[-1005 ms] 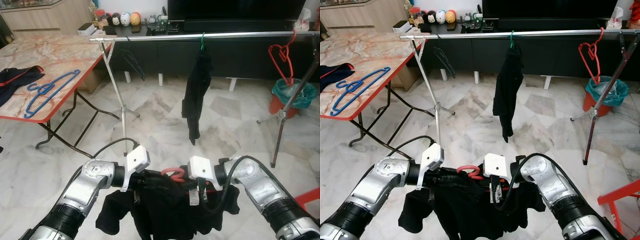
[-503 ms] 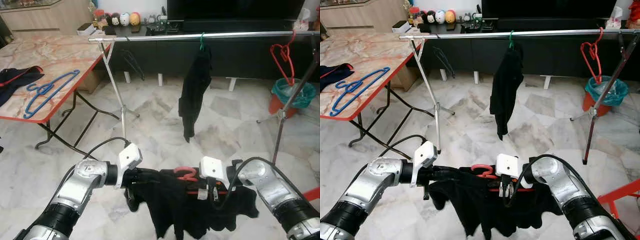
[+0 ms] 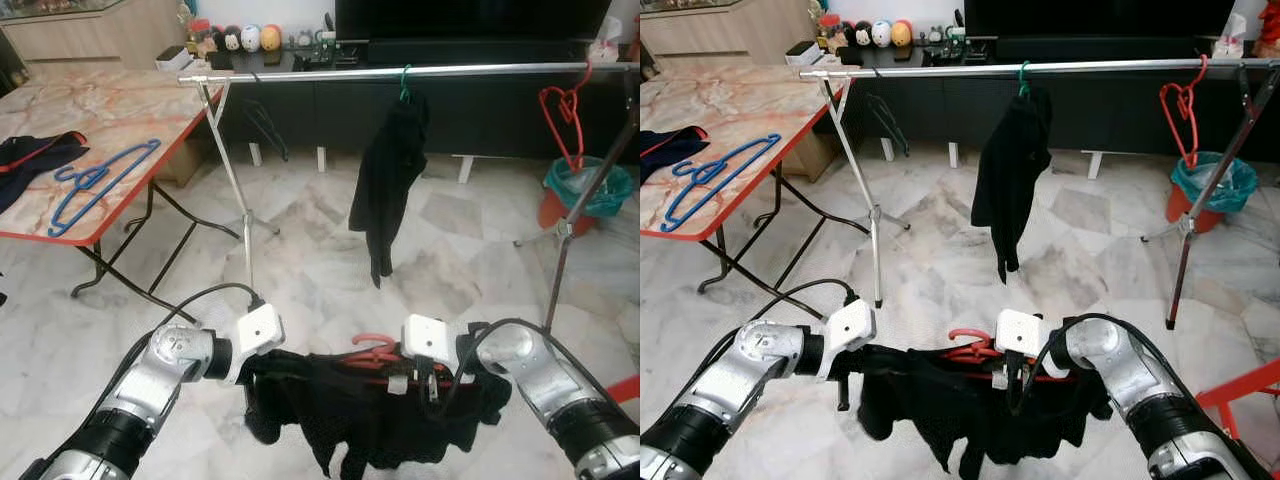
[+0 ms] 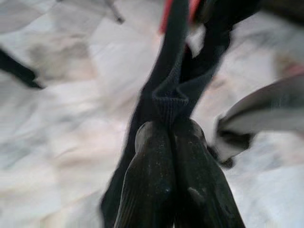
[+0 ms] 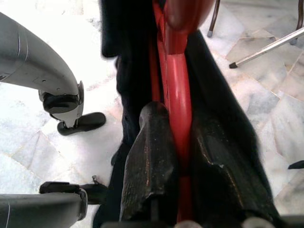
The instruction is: Hang hanger
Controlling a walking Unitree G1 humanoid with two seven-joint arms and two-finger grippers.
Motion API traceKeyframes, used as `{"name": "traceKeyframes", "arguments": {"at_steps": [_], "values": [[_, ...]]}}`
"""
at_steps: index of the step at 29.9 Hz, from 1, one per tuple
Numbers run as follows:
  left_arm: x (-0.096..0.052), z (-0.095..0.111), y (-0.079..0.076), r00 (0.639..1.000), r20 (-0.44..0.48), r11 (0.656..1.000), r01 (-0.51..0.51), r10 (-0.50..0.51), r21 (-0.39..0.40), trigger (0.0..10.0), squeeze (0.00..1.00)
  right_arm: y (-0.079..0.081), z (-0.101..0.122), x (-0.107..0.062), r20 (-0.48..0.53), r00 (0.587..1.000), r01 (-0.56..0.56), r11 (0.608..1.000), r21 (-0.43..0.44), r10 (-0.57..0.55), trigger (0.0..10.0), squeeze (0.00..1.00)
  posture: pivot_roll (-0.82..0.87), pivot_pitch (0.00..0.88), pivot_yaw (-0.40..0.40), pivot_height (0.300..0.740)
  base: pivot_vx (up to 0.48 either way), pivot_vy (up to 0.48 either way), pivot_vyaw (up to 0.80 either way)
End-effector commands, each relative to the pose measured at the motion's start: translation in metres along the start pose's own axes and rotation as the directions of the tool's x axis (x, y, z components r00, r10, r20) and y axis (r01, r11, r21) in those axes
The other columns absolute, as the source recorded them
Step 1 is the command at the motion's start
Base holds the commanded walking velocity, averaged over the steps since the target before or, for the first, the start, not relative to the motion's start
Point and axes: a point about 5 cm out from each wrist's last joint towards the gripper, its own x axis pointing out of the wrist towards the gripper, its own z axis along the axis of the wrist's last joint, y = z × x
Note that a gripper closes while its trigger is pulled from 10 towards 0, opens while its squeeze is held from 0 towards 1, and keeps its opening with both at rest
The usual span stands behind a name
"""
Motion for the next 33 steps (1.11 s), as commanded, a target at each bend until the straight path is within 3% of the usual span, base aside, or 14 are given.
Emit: {"name": "traceKeyframes", "arguments": {"at_steps": [1, 5, 9, 13, 18, 22, 25, 28, 33], "values": [[-0.005, -0.008, 0.007, 0.997, -0.061, 0.998, -0.053, 0.055, 0.041, 0.0, 0.0, -0.007, 0.005, -0.007, 0.006, 1.0, 0.024, 1.0, -0.02, -0.024, 0.0, 0.0, 0.01, 0.043, 0.084, 0.74, 0.0, 0.0, 0.0], [-0.004, -0.011, 0.016, 0.983, -0.075, 0.984, -0.164, 0.169, 0.07, 0.0, 0.0, -0.008, 0.004, -0.009, 0.005, 1.0, 0.026, 0.999, -0.022, -0.025, 0.0, 0.0, 0.01, 0.043, 0.084, 0.74, 0.0, 0.0, 0.0], [-0.003, -0.015, 0.027, 0.943, -0.076, 0.943, -0.315, 0.323, 0.107, 0.0, 0.0, -0.008, 0.005, -0.011, 0.019, 1.0, 0.017, 1.0, -0.023, -0.017, 0.0, 0.0, 0.01, 0.044, 0.085, 0.74, 0.0, 0.0, 0.0], [-0.001, -0.026, 0.024, 0.935, -0.096, 0.938, -0.333, 0.342, 0.099, 0.0, 0.0, -0.009, 0.005, -0.014, 0.028, 0.999, 0.037, 0.999, -0.019, -0.036, 0.0, 0.0, 0.01, 0.043, 0.087, 0.74, 0.0, 0.0, 0.0], [-0.004, -0.049, 0.007, 0.955, -0.171, 0.967, -0.228, 0.244, 0.11, 0.0, 0.0, -0.016, 0.0, -0.023, 0.009, 0.995, 0.102, 0.995, -0.01, -0.102, 0.0, 0.0, 0.01, 0.044, 0.086, 0.74, 0.0, 0.0, 0.0], [-0.007, -0.06, 0.002, 0.948, -0.216, 0.968, -0.205, 0.234, 0.148, 0.0, 0.0, -0.022, -0.005, -0.026, -0.041, 0.985, 0.167, 0.986, -0.027, -0.168, 0.0, 0.0, 0.01, 0.044, 0.086, 0.74, 0.0, 0.0, 0.0], [-0.006, -0.061, 0.001, 0.95, -0.201, 0.968, -0.213, 0.237, 0.133, 0.0, 0.0, -0.025, -0.004, -0.026, -0.021, 0.975, 0.221, 0.975, -0.013, -0.221, 0.0, 0.0, 0.01, 0.045, 0.086, 0.74, 0.0, 0.0, 0.0], [-0.007, -0.065, 0.003, 0.931, -0.231, 0.956, -0.251, 0.281, 0.154, 0.0, 0.0, -0.017, -0.003, -0.024, 0.017, 0.987, 0.158, 0.987, 0.021, -0.158, 0.0, 0.0, 0.01, 0.045, 0.086, 0.74, 0.0, 0.0, 0.0], [-0.01, -0.072, 0.008, 0.892, -0.261, 0.927, -0.331, 0.368, 0.175, 0.0, 0.0, -0.014, -0.009, -0.028, -0.002, 0.987, 0.158, 0.987, 0.031, -0.158, 0.0, 0.0, 0.01, 0.046, 0.088, 0.74, 0.0, 0.0, 0.0]]}}
